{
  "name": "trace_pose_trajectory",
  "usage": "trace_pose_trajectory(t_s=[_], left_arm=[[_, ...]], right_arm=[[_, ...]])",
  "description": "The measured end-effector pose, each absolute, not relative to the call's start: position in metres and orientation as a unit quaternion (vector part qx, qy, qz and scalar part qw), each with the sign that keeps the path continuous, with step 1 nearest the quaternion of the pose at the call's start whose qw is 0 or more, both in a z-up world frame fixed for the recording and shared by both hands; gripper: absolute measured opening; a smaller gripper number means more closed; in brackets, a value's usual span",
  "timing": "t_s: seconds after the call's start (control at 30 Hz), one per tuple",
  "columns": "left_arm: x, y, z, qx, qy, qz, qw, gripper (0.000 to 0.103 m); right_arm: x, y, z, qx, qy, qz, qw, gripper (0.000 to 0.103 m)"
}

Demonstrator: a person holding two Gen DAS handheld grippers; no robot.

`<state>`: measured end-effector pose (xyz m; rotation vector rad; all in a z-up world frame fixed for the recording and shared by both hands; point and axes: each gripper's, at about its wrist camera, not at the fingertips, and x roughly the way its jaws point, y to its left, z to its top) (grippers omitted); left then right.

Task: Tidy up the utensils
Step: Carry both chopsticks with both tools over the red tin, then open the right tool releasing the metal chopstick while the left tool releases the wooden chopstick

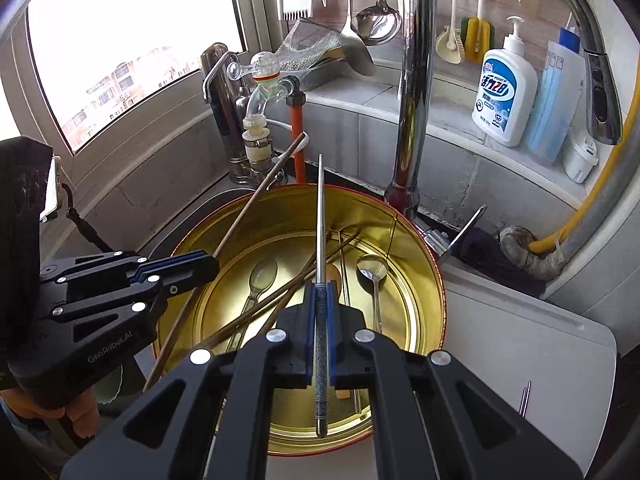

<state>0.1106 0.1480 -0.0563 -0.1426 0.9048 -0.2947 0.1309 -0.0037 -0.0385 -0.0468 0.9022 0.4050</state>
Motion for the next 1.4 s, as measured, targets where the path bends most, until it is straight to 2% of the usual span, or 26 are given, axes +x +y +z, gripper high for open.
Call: trace_pose_trajectory(t_s=[0.43, 1.03, 1.07, 1.13, 1.17, 1.27, 1.3, 1.33, 1.4], left_arm=[[0.145, 0.147, -0.092, -0.072, 0.479, -0.133, 0.865, 0.006], [0.143, 0.147, -0.09, -0.044, 0.479, -0.108, 0.87, 0.006], [0.142, 0.147, -0.087, -0.038, 0.478, -0.106, 0.871, 0.007], [0.141, 0.148, -0.081, -0.02, 0.478, -0.105, 0.872, 0.007], [0.14, 0.148, -0.078, -0.012, 0.479, -0.107, 0.871, 0.007], [0.14, 0.145, -0.073, 0.012, 0.489, -0.13, 0.862, 0.008], [0.139, 0.145, -0.071, 0.021, 0.489, -0.129, 0.863, 0.008], [0.138, 0.144, -0.07, 0.029, 0.489, -0.127, 0.862, 0.012], [0.136, 0.143, -0.068, 0.038, 0.49, -0.129, 0.861, 0.036]], right_arm=[[0.169, 0.007, -0.086, -0.026, 0.486, 0.207, 0.849, 0.006], [0.167, 0.005, -0.084, -0.055, 0.479, 0.185, 0.856, 0.007], [0.166, 0.003, -0.081, -0.061, 0.478, 0.184, 0.857, 0.01], [0.164, 0.0, -0.075, -0.066, 0.475, 0.186, 0.857, 0.024], [0.163, -0.001, -0.072, -0.067, 0.476, 0.188, 0.857, 0.035], [0.161, 0.0, -0.067, -0.076, 0.483, 0.206, 0.848, 0.039], [0.16, 0.001, -0.064, -0.083, 0.481, 0.208, 0.847, 0.045], [0.159, 0.002, -0.061, -0.088, 0.477, 0.209, 0.849, 0.049], [0.155, 0.001, -0.057, -0.09, 0.47, 0.21, 0.853, 0.063]])
